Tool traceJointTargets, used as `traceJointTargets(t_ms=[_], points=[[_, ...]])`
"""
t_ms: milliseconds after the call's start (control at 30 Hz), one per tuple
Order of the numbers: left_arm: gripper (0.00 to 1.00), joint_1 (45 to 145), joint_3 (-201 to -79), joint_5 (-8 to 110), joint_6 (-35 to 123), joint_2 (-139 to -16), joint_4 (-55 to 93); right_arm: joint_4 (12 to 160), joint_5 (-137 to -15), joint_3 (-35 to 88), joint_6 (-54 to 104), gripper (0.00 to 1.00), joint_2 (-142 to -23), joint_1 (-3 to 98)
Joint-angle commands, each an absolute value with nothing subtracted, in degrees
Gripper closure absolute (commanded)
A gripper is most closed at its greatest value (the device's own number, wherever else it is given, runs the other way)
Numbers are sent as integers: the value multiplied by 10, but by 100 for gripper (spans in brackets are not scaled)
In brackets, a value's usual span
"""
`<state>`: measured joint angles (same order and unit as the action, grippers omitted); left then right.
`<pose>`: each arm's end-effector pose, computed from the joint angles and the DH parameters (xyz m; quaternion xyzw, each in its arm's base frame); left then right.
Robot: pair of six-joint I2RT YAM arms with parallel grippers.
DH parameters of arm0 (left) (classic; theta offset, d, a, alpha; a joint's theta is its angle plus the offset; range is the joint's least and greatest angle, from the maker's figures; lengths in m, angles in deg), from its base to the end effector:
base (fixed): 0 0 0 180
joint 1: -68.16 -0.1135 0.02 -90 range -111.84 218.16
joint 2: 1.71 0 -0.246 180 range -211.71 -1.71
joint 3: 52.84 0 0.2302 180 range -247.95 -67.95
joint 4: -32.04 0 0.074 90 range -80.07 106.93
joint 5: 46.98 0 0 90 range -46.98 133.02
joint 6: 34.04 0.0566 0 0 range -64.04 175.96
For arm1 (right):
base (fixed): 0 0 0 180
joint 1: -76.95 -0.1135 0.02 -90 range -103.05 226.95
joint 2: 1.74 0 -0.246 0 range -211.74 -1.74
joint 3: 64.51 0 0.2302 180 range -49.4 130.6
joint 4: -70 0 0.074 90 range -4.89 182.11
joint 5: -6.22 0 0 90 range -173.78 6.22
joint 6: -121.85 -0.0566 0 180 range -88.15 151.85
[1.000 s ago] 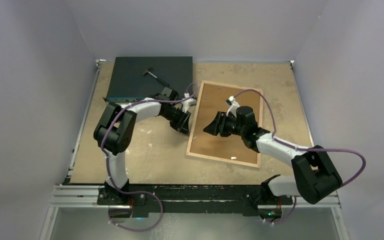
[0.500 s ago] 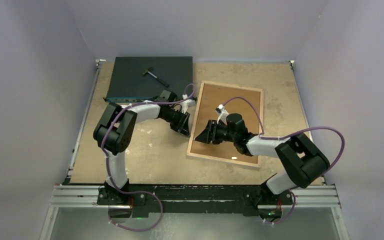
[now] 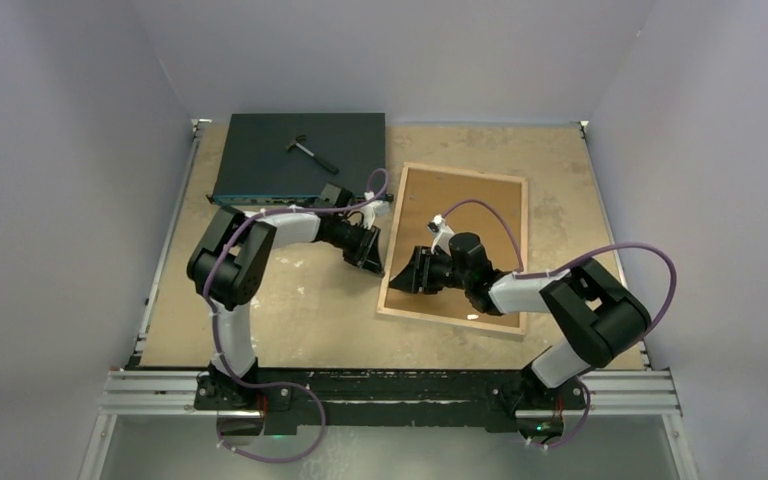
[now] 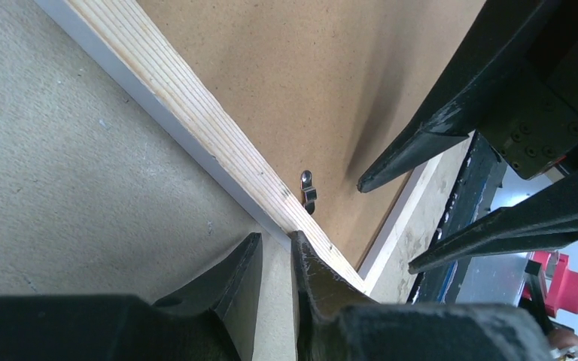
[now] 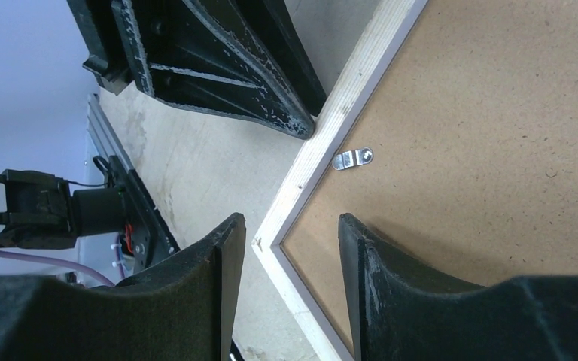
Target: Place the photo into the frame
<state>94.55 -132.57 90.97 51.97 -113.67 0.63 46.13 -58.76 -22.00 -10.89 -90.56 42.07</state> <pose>0.3006 -0.1961 0.1186 0.2637 0.8547 -0.4364 0.0974 0.2240 0.1853 0.1452 -0.0645 0.8178 0.4805 0.3101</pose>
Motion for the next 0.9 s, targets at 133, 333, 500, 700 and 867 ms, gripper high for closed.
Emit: traceJointTargets(t_ms=[133,333,500,700,867], points=[[83,970,-1308,920,484,-1158,63,461,-601,-218,-99,50,-912,415],[85,977,-1309,919,467,-1162,80,492,-634,-226,-91,50,-892,412],[85,979,-1307,918,463,-1161,83,492,-651,-230,-91,51,-891,411],[86,980,-1307,917,463,-1162,83,482,-653,-226,-91,52,-907,410],[86,980,-1308,917,462,-1162,82,476,-658,-227,-91,53,-911,408]])
